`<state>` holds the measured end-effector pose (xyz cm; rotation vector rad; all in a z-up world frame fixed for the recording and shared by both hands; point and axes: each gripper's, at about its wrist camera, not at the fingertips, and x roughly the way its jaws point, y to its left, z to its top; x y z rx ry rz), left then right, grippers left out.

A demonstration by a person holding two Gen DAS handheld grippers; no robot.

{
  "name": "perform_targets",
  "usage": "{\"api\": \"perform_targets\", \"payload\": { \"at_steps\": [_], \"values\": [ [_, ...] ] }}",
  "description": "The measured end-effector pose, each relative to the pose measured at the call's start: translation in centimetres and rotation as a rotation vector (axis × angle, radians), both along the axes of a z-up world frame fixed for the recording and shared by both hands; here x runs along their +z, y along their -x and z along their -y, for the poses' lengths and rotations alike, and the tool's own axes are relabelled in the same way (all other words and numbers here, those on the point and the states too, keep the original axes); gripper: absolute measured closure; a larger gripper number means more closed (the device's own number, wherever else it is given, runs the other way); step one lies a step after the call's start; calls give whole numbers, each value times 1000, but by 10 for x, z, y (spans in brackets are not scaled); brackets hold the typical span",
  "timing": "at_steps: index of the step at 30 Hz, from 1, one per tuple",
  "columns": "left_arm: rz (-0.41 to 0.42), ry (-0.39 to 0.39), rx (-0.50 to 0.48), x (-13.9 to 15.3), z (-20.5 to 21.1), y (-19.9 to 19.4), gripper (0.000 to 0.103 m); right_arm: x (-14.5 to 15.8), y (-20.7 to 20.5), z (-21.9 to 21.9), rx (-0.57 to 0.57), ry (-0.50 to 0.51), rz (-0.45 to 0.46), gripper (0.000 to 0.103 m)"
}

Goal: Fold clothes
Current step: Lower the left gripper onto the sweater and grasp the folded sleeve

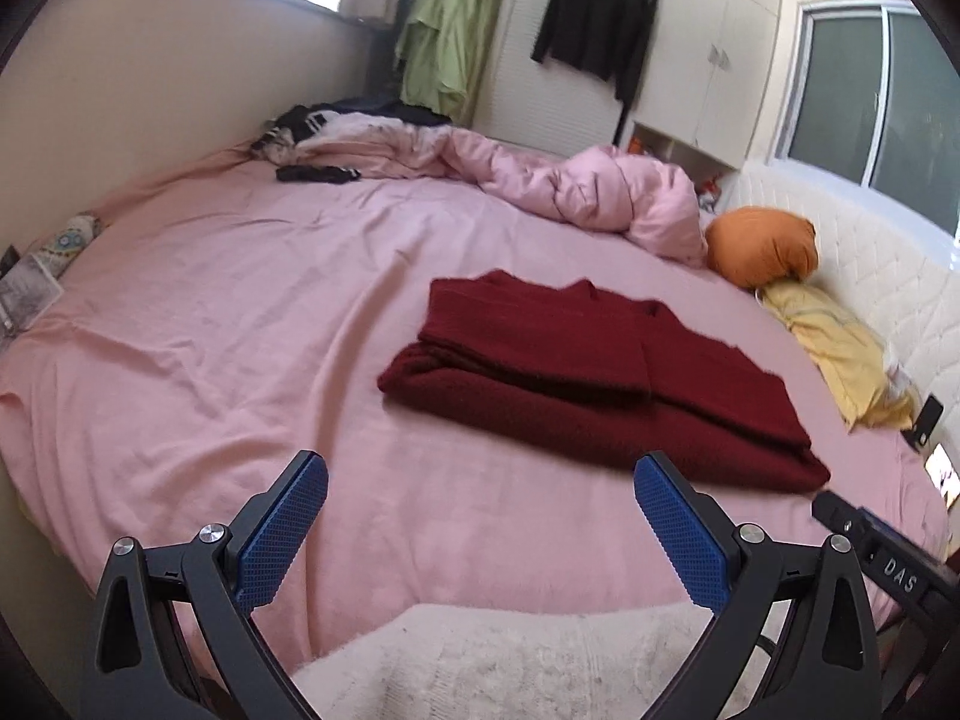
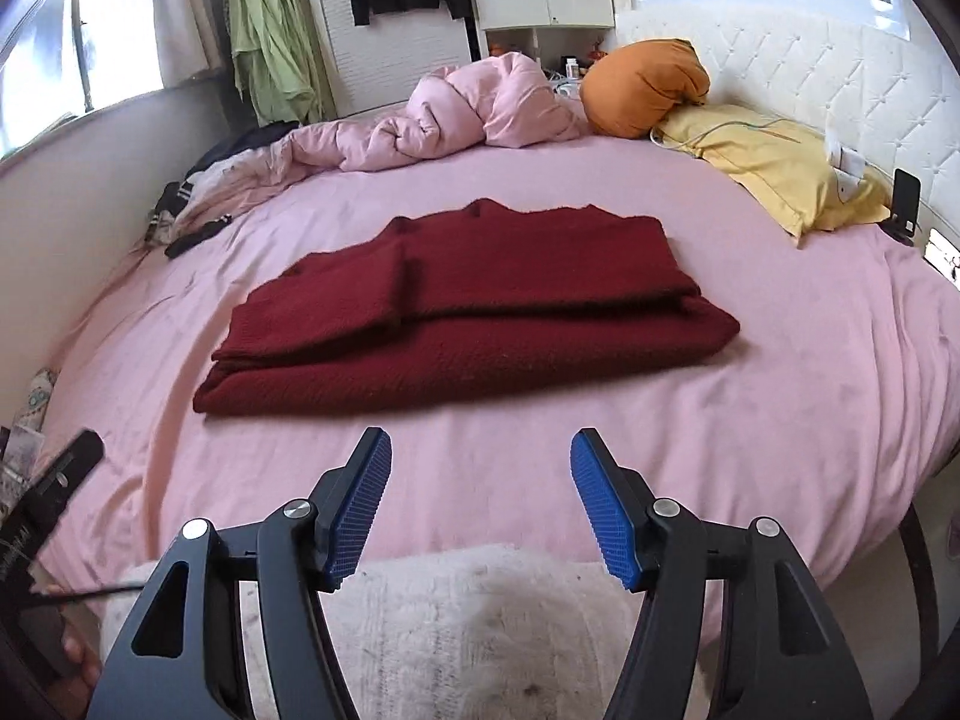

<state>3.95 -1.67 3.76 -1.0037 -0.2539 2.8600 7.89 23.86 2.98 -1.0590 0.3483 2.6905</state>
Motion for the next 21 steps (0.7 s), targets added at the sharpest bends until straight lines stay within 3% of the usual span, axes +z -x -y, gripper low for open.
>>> {"api": "perform_targets", "payload": {
  "at_steps": [5, 21],
  "values": [
    [83, 4, -4, -13, -8, 9, 0, 0, -2, 0, -9, -5, 2, 40],
    [133, -130, -131, -20, -7, 16, 0, -2, 0, 3, 3, -14, 24, 40]
  ]
}}
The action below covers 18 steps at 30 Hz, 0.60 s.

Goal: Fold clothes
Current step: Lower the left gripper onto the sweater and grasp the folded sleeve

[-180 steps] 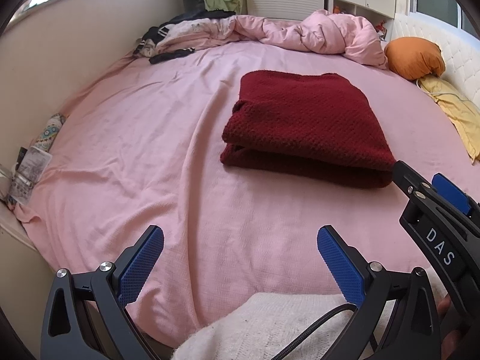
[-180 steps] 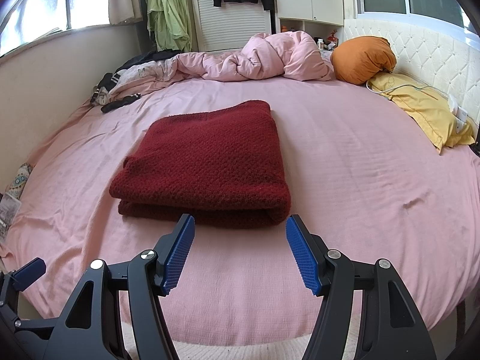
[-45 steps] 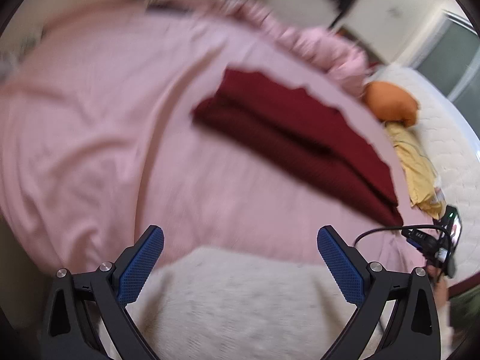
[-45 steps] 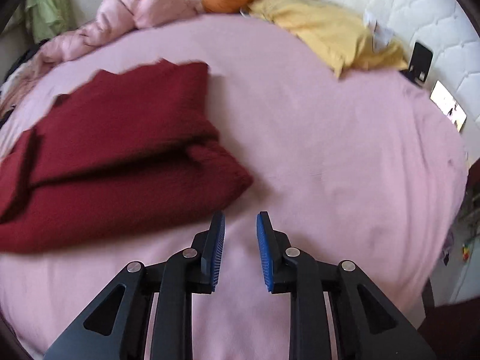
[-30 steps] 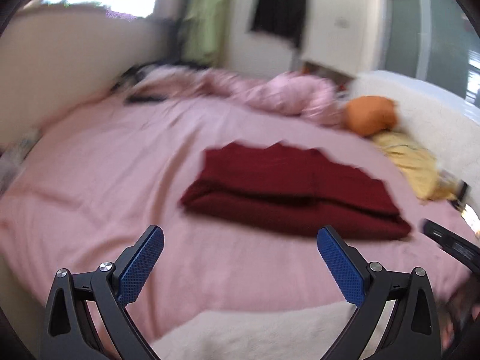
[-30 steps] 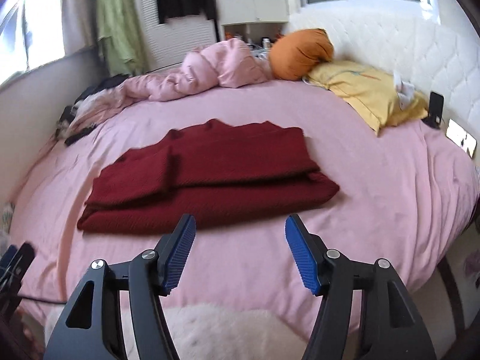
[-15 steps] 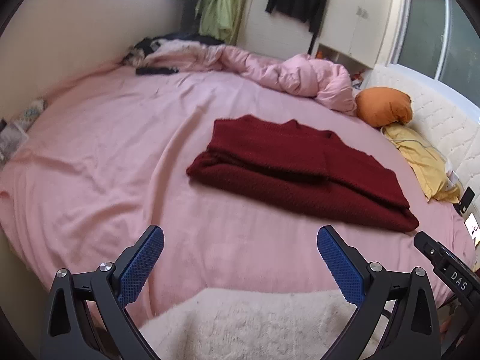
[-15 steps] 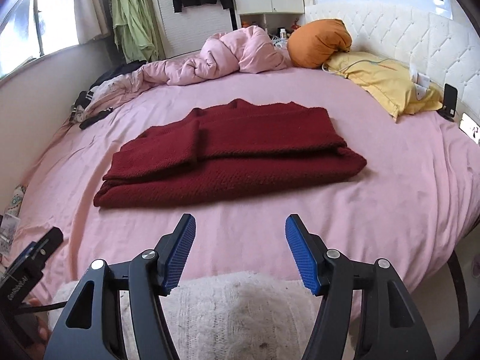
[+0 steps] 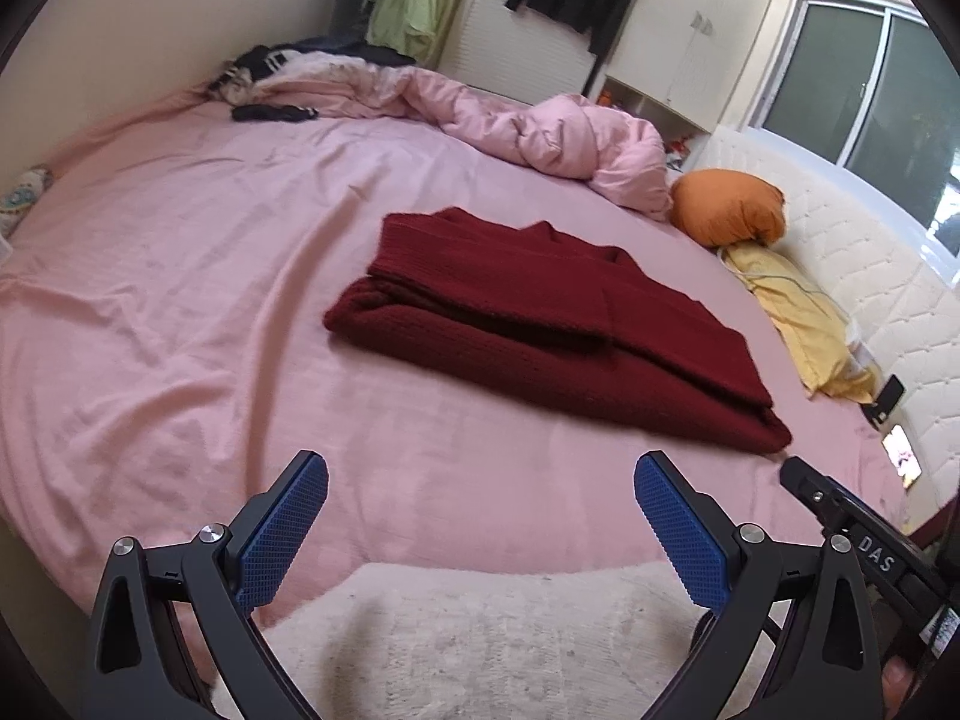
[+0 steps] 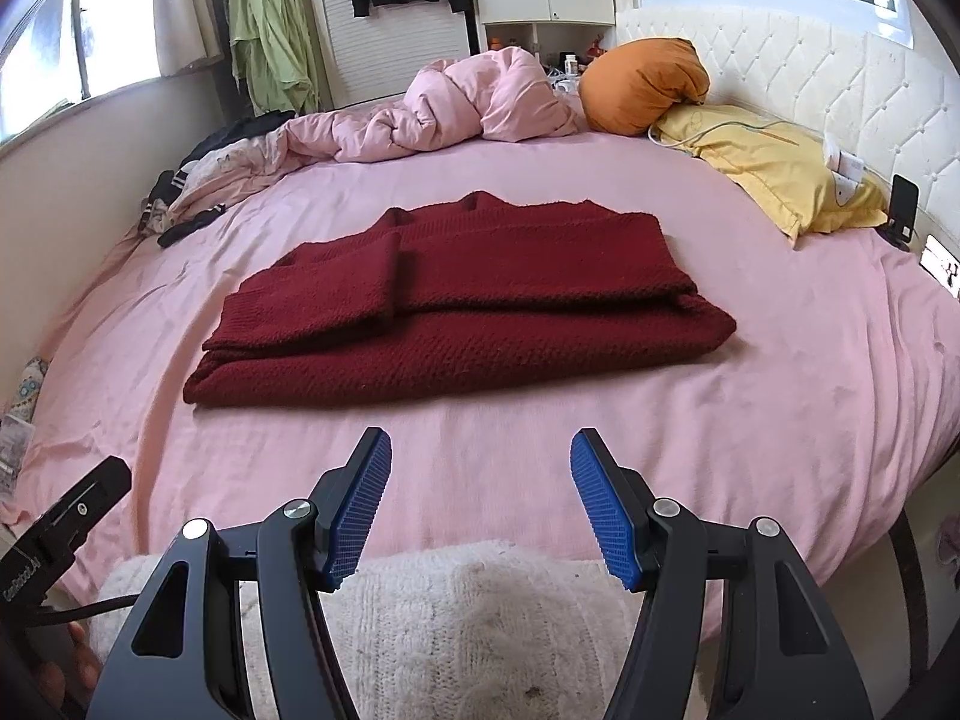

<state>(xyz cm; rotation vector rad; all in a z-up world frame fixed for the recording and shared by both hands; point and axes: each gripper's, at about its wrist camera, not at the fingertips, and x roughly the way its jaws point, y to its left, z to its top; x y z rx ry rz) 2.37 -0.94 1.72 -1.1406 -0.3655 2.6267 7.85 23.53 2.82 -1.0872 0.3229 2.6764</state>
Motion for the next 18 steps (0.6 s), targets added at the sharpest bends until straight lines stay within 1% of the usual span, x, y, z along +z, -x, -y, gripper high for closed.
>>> {"api": "perform_targets", "payload": {
  "at_steps": [2, 5, 7, 11, 13, 15, 17, 18],
  "values": [
    [29, -55, -44, -3, 1, 5, 0, -1, 0, -2, 3, 12, 1, 40],
    [77, -143, -83, -7, 8, 21, 0, -2, 0, -5, 6, 34, 0, 40],
    [98, -205, -111, -8, 15, 43, 0, -3, -1, -6, 8, 46, -2, 40],
    [87, -224, -97, -1, 29, 103, 1, -4, -1, -8, 12, 66, -14, 40],
    [99, -229, -96, -2, 35, 140, 1, -4, -1, -9, 13, 81, -19, 40],
    [132, -247, -87, -10, 41, 178, 1, -6, 0, -11, 10, 106, -24, 40],
    [175, -271, -66, -23, 47, 212, 1, -7, 0, -14, 7, 133, -29, 40],
    [197, -284, -51, -32, 51, 228, 5, -8, 0, -17, 2, 154, -34, 40]
  ]
}}
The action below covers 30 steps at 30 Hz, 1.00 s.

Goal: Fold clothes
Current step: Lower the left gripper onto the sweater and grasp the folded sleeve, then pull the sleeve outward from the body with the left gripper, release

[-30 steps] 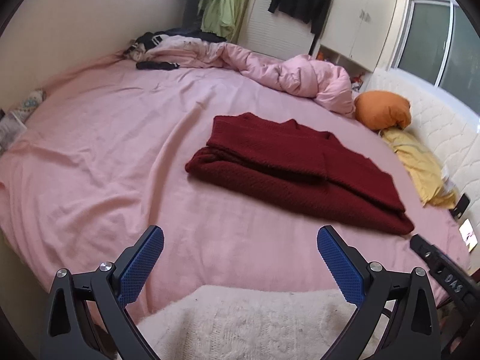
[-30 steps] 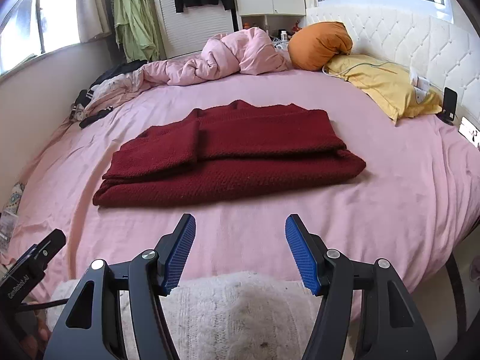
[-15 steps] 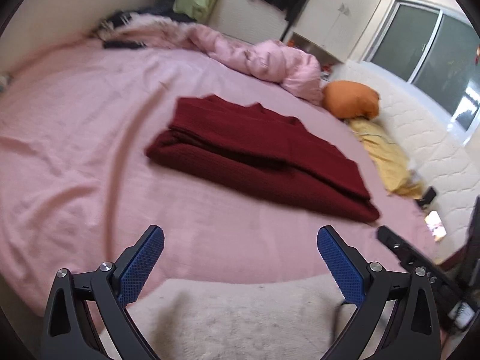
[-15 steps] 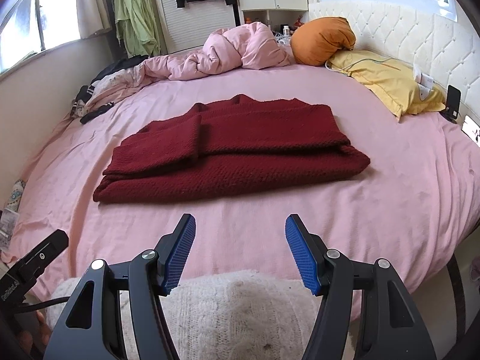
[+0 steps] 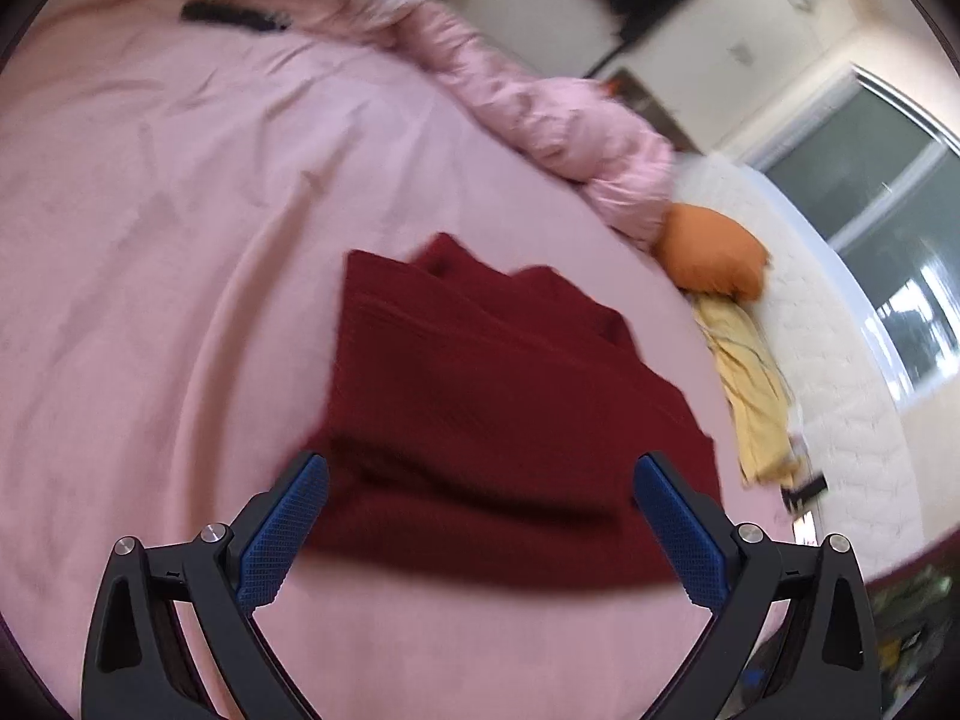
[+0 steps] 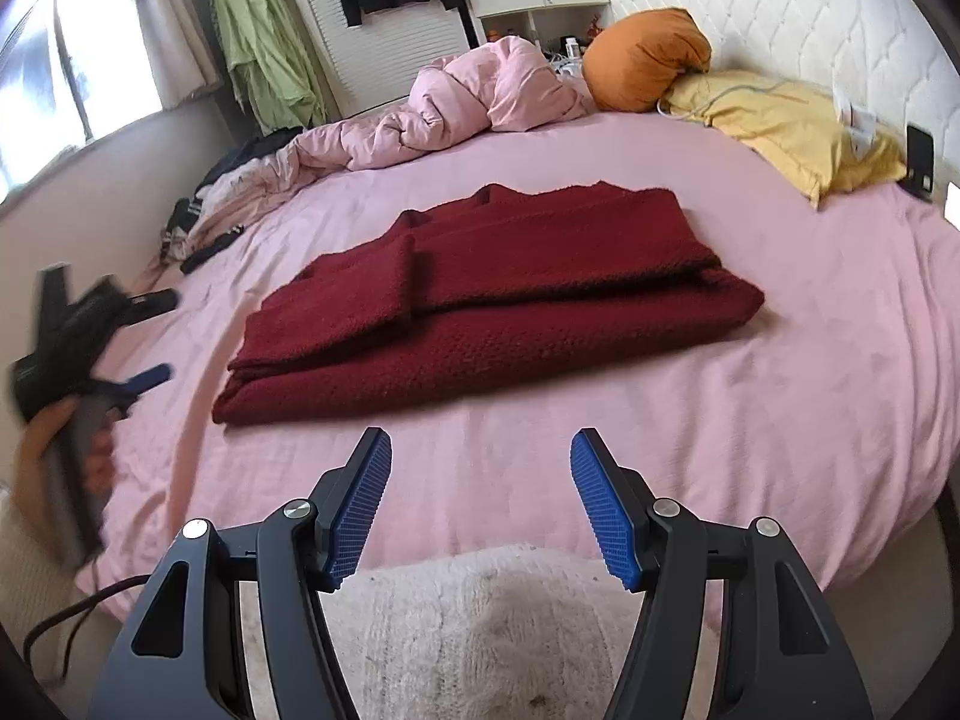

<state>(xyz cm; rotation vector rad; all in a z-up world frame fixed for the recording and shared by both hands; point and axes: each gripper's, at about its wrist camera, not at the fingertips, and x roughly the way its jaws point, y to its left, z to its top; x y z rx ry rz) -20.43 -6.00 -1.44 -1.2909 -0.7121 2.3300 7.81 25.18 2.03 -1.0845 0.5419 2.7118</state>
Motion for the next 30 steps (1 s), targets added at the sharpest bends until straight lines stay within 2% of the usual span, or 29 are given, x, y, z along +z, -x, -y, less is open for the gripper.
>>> {"api": "perform_targets", "payload": {
  "at_steps": [1, 2, 3, 4, 6, 9, 13, 14, 15, 16, 17, 20, 25, 28, 30],
  "values": [
    [26, -14, 12, -9, 3, 16, 9, 0, 0, -1, -3, 10, -3, 40],
    [67, -50, 17, -21, 7, 33, 22, -1, 0, -2, -6, 19, -6, 40],
    [102, -75, 20, -31, 8, 43, 43, -1, 0, -3, -5, 25, -8, 40],
    [135, -90, 24, -40, 9, 52, 49, -1, 1, -3, -4, 31, -10, 40],
    [182, -15, 48, -55, 8, 67, 49, -2, 3, -2, 4, 33, -8, 40],
    [179, 65, 67, -63, 3, 73, 46, -4, 5, -4, 10, 51, -6, 40],
    [172, -15, 34, -71, -1, 75, 45, -6, 5, -11, -3, 94, -14, 40],
    [167, -14, 21, -72, -3, 76, 53, -7, 5, -12, -8, 102, -18, 40],
    [149, 24, 6, -69, -8, 75, 68, -7, 5, -12, -12, 107, -19, 40],
    [127, 72, 0, -65, -12, 75, 71, -7, 5, -12, -12, 108, -18, 40],
    [107, 116, -5, -61, -16, 75, 73, -7, 6, -11, -11, 106, -16, 40],
    [74, 172, 13, -50, -20, 75, 76, -8, 6, -10, -7, 109, -14, 40],
    [46, 120, -13, -41, -23, 75, 76, -10, 6, -13, -14, 131, -17, 40],
    [38, 140, -62, -41, -30, 75, 78, -10, 6, -12, -12, 127, -15, 40],
    [67, 178, -77, -48, -33, 78, 94, -10, 6, -12, -12, 127, -14, 40]
  ]
}}
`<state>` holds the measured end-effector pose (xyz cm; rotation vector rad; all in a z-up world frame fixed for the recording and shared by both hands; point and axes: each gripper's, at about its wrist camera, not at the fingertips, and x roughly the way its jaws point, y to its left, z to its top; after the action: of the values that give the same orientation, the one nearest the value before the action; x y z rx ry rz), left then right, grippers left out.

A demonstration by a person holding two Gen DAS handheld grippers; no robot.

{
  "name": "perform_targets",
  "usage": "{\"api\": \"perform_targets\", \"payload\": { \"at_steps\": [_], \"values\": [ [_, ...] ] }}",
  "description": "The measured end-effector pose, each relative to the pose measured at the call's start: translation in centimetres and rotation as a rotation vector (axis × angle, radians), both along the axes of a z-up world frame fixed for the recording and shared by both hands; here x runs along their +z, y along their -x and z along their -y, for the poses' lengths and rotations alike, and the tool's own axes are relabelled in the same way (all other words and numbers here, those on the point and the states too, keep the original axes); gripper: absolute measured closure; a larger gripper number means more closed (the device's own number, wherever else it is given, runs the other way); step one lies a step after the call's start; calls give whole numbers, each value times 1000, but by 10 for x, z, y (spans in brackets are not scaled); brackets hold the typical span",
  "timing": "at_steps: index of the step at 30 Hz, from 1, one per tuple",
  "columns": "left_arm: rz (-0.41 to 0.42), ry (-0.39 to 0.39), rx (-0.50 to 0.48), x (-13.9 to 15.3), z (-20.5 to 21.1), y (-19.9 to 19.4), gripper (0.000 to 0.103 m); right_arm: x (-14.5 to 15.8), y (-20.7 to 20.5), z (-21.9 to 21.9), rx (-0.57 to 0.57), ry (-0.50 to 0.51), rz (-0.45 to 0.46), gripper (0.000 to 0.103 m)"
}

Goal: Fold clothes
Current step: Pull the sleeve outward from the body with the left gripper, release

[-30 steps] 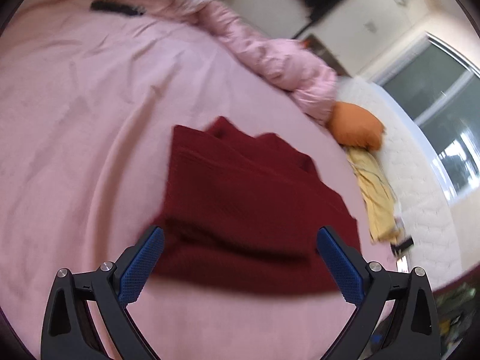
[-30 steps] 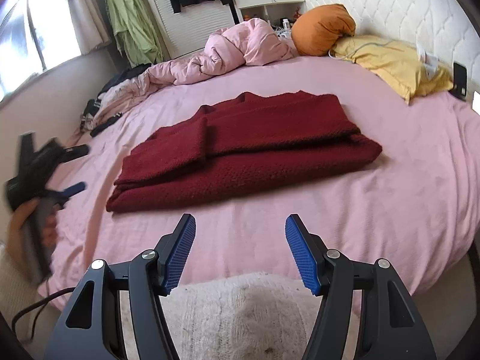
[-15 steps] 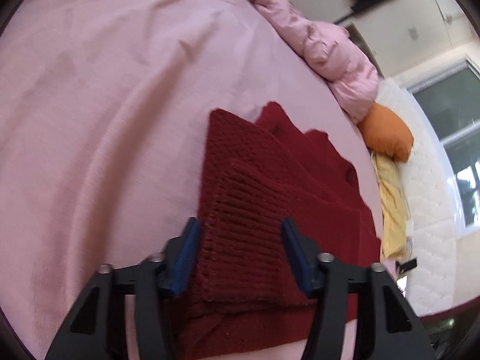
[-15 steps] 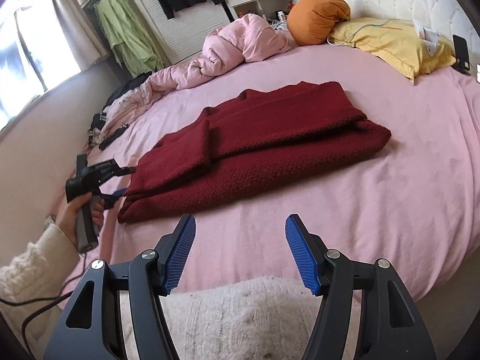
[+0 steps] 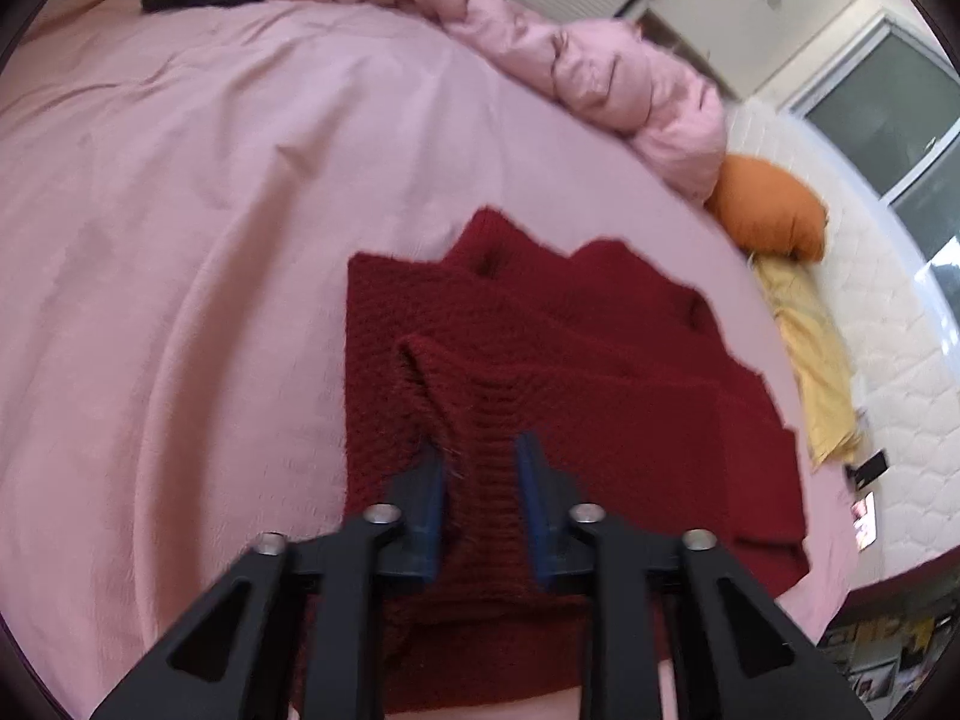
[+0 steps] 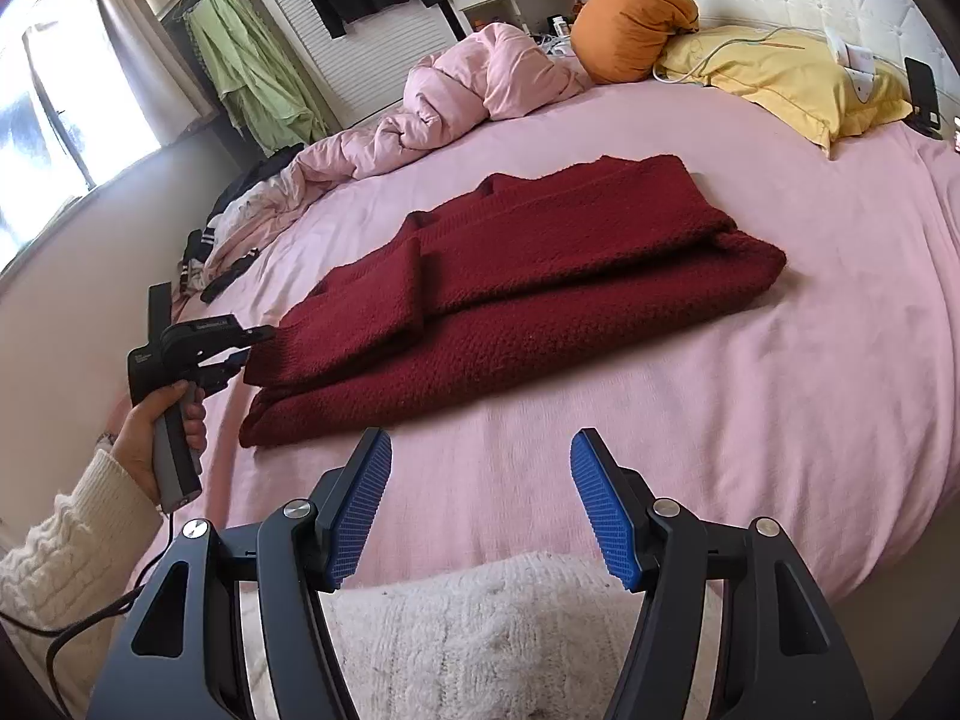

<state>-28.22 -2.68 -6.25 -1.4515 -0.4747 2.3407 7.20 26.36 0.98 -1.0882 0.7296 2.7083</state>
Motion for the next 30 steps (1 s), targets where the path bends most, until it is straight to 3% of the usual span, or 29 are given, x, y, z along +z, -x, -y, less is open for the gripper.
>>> {"api": "perform_targets", "payload": {
  "at_steps": [2, 8, 11, 15, 23, 26, 30],
  "values": [
    [7, 15, 12, -3, 2, 1, 94, 0, 0, 0, 0, 1, 1, 40],
    [-60, -65, 37, 21, 17, -4, 94, 0, 0, 0, -1, 2, 2, 40],
    [-122, -91, 82, 50, 38, -5, 94, 0, 1, 2, 0, -3, 5, 40],
    [-192, -59, 162, 96, 83, 1, 94, 0, 1, 2, -1, -3, 8, 40],
    [-287, 163, 417, 191, 224, 11, 94, -1, 2, 4, -1, -20, 19, 40],
    [-291, 251, 545, 212, 280, 9, 94, -1, 3, 5, -1, -31, 28, 40],
    [-255, 343, 643, 222, 334, 14, 94, -2, 6, 8, -2, -52, 50, 40]
  ]
}}
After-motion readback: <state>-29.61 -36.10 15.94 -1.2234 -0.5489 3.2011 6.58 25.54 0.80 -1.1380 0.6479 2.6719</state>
